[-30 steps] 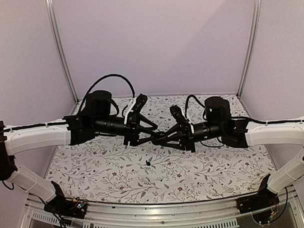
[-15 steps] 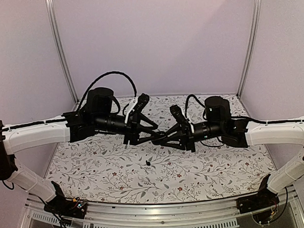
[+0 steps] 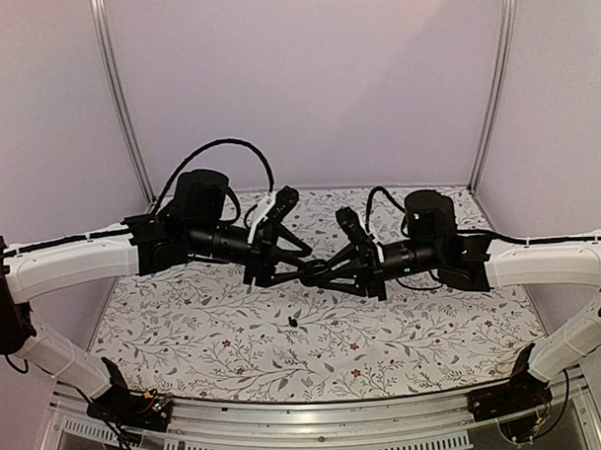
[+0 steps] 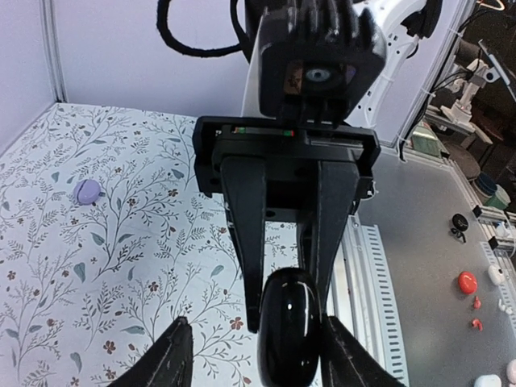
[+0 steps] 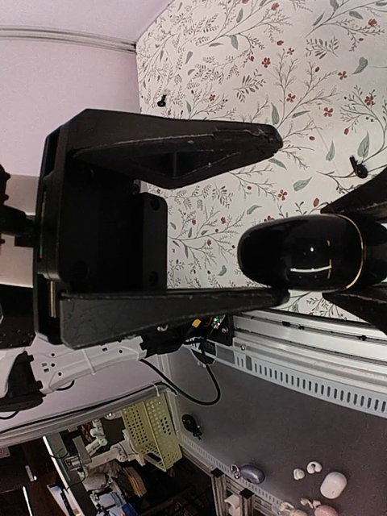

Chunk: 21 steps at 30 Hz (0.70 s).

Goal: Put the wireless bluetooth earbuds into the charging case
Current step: Open the charging case.

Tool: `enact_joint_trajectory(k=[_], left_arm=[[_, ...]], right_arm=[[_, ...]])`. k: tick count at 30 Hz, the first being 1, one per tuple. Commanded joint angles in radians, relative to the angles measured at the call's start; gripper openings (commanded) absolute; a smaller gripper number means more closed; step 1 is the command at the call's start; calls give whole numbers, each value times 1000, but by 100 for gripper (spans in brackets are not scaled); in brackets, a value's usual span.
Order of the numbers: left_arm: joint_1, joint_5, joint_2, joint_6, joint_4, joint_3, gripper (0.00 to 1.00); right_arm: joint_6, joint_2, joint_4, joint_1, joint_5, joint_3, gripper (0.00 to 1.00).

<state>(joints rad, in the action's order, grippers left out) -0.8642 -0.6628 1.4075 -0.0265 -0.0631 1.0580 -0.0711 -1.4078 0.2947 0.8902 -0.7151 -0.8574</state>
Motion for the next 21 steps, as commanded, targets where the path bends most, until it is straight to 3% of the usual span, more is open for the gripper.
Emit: enact_joint_trajectory(k=[1,13,21], left_arm=[[-11,21,23,-26,-48,32,52],[11,90,-11,15,-11,37,39],[61,83,-61,80,84,-5,35]], right_arm=[[0,10,12,10,-32,-36,0],[-11,10,-3,16,-44,-43,0],[-16,6,-7,19,-45,-40,0]])
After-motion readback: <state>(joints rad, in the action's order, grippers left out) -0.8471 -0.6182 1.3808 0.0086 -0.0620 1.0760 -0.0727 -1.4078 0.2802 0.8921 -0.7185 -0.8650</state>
